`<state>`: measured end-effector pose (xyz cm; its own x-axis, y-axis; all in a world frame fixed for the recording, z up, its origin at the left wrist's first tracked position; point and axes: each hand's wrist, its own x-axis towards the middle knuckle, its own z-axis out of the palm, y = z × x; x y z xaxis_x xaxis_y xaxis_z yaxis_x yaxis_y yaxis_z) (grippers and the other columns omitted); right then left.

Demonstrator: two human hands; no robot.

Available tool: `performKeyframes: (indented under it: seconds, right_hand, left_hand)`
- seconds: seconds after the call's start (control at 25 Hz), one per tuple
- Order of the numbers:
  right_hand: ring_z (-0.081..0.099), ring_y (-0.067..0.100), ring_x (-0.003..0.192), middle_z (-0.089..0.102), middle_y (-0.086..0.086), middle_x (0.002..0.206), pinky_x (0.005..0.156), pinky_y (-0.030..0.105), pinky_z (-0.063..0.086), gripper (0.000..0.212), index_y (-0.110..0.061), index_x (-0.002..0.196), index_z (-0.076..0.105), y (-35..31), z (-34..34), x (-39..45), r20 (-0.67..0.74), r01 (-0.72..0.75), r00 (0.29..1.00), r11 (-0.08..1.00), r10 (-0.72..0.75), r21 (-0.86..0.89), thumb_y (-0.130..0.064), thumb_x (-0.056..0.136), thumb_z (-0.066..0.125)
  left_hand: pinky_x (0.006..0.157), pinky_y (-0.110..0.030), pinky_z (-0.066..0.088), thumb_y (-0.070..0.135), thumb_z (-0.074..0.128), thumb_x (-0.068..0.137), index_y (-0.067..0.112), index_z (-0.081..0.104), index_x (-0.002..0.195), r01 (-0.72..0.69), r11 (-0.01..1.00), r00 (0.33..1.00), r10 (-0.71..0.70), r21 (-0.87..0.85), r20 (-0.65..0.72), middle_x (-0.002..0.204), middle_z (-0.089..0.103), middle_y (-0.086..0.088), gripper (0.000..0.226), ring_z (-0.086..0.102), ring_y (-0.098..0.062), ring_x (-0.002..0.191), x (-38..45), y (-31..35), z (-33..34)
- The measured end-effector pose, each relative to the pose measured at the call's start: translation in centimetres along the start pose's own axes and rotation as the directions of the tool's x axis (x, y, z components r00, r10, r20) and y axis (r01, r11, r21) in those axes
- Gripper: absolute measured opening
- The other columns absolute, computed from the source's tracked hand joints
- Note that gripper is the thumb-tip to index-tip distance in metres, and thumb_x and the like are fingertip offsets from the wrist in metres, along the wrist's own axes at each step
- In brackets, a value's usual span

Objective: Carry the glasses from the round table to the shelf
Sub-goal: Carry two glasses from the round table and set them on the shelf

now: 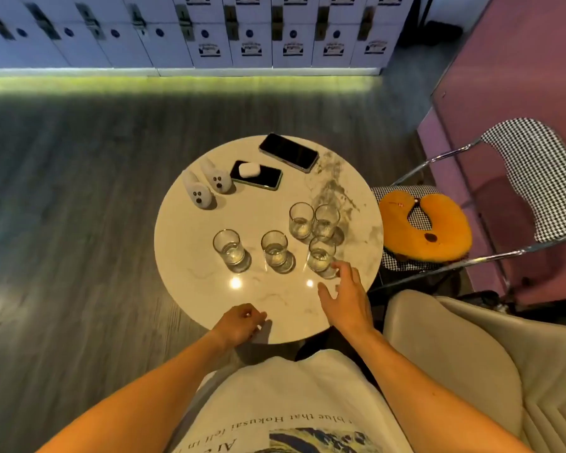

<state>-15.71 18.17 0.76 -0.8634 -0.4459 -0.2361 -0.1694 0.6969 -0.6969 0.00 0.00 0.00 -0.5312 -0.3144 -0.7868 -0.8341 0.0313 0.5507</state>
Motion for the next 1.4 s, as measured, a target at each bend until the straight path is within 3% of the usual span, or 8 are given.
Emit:
performKeyframes:
  seconds: [0.16,0.32,0.4,0.64,0.8,1.12,1.24,1.4]
  right_hand:
    - [0.051,0.025,0.119,0.043,0.000,0.139,0.086,0.043,0.054,0.047,-0.033,0.132,0.053,-0.4,-1.0,3.6,0.069,0.141,0.989,0.962,-0.129,-0.232,-0.030,0.087,0.065]
    - [0.049,0.025,0.118,0.051,0.002,0.131,0.087,0.044,0.052,0.028,-0.023,0.118,0.066,0.2,-0.7,5.1,0.099,0.168,0.984,0.947,-0.146,-0.272,-0.030,0.091,0.062]
    - [0.050,0.024,0.115,0.052,0.002,0.127,0.086,0.044,0.052,0.025,-0.022,0.115,0.066,0.4,-0.8,5.6,0.122,0.200,0.977,0.941,-0.173,-0.271,-0.031,0.092,0.060]
    - [0.047,0.024,0.122,0.050,0.003,0.137,0.088,0.040,0.052,0.025,-0.015,0.103,0.069,0.8,-1.4,6.9,0.211,0.307,0.943,0.915,-0.256,-0.260,-0.036,0.091,0.064]
    - [0.050,0.022,0.118,0.051,0.001,0.133,0.085,0.032,0.051,0.030,-0.011,0.090,0.069,1.4,-2.0,7.6,0.322,0.470,0.865,0.848,-0.386,-0.244,-0.042,0.087,0.067]
    - [0.052,0.015,0.115,0.056,-0.003,0.132,0.091,0.024,0.048,0.037,-0.023,0.109,0.072,-2.7,1.4,6.6,0.593,0.784,0.486,0.620,-0.642,0.028,-0.050,0.085,0.062]
    - [0.052,0.013,0.120,0.053,-0.006,0.137,0.096,0.021,0.043,0.037,-0.026,0.110,0.072,-7.1,4.8,4.8,0.680,0.818,0.335,0.560,-0.652,0.134,-0.052,0.086,0.061]
    - [0.060,0.017,0.106,0.066,0.000,0.117,0.088,0.018,0.042,0.034,-0.019,0.089,0.073,-16.2,10.8,0.0,0.636,0.871,0.100,0.377,-0.765,0.316,-0.051,0.083,0.067]
  left_hand:
    - [0.075,-0.038,0.058,0.041,0.057,0.093,0.022,0.062,0.099,-0.166,0.977,0.956,0.192,0.133,-0.220,0.085,0.070,0.003,0.020,0.066,-0.016,0.075,0.0,2.6,0.2]
    - [0.079,-0.041,0.056,0.043,0.055,0.092,0.037,0.041,0.130,-0.323,0.916,0.818,0.397,0.238,-0.416,0.120,0.053,0.002,0.041,0.062,-0.019,0.092,0.5,5.7,-0.3]
    - [0.085,-0.044,0.056,0.044,0.054,0.093,0.039,0.037,0.138,-0.299,0.895,0.810,0.422,0.332,-0.407,0.137,0.042,0.000,0.049,0.061,-0.023,0.104,1.8,6.8,-0.4]
    - [0.088,-0.038,0.053,0.046,0.056,0.093,0.027,0.060,0.119,-0.195,0.912,0.842,0.345,0.362,-0.414,0.142,0.045,0.000,0.032,0.060,-0.028,0.109,4.6,7.8,0.4]
    - [0.082,-0.034,0.050,0.039,0.058,0.094,0.024,0.066,0.109,-0.254,0.904,0.801,0.396,0.344,-0.448,0.130,0.056,0.001,0.023,0.061,-0.028,0.105,3.8,7.1,0.6]
    - [0.102,-0.030,0.044,0.035,0.048,0.100,0.020,0.051,0.137,-0.094,0.972,0.739,0.213,0.215,-0.639,0.150,0.041,0.005,0.040,0.053,-0.019,0.125,-5.4,-1.0,3.0]
    - [0.103,-0.025,0.040,0.033,0.050,0.099,0.015,0.057,0.119,-0.064,0.991,0.613,0.130,0.114,-0.779,0.145,0.047,0.003,0.028,0.052,-0.016,0.127,-9.0,-5.8,2.0]
    - [0.101,-0.011,0.032,0.031,0.054,0.092,0.007,0.060,0.088,-0.068,0.997,0.357,0.048,0.025,-0.933,0.126,0.061,-0.016,0.025,0.050,-0.018,0.128,-16.1,-12.3,-2.9]
